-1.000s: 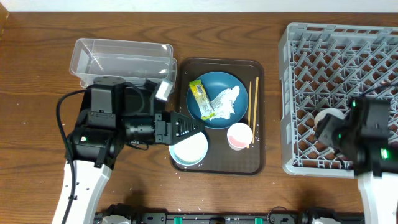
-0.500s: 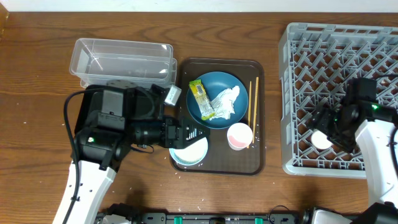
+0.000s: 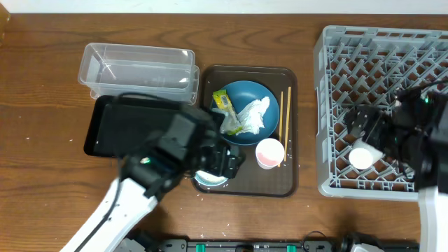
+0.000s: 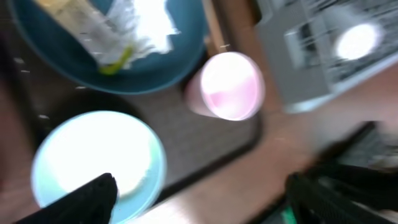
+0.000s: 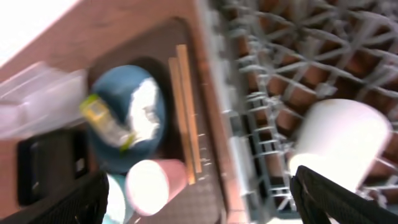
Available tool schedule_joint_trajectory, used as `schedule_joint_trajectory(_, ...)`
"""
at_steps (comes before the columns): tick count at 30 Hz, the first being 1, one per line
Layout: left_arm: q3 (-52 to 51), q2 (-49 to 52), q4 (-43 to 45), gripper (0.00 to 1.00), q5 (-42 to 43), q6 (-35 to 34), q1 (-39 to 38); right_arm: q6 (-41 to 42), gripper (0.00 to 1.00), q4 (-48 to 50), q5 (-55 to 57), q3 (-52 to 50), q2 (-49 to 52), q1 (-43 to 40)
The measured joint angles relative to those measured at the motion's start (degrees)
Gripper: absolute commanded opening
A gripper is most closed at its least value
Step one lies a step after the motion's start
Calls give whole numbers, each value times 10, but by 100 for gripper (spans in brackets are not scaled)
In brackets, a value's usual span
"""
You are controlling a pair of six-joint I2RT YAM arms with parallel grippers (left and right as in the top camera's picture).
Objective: Sort waste into correct bins and load items into the dishwasher rack
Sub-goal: 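Grasp the pink cup with the left gripper and lift it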
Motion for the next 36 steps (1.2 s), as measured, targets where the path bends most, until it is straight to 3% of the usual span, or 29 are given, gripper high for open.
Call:
schedule_joint_trajectory(8,0,148,121,82,-83,3,-64,-3,93,-34,-18,0,-50,26)
schedule_joint_trajectory(12,0,194,169,66,-93,3,-77,-6,93,-58,-20,0,-48,33)
schedule_joint_trajectory(20,0,266,191,55,-98,-3,-87,-7,93,-66,-21,0,-43,33)
schedule_joint_trajectory(23,0,270,192,40,-98,-6,-96,-7,93,-66,-21,0,-43,33)
schedule_joint_trajectory(25,0,270,193,13,-99,-5,-101,-7,92,-66,-21,0,-43,33)
schedule_joint_trajectory(26,0,270,191,6,-100,-5,-102,-7,92,-66,-21,0,-43,33)
schedule_joint_trajectory(31,0,252,146,7,-87,-4,-99,-11,93,-68,-21,0,-42,33)
schedule_joint_trajectory(36,0,143,99,6,-19,-16,-44,-36,94,-59,-22,0,-42,33)
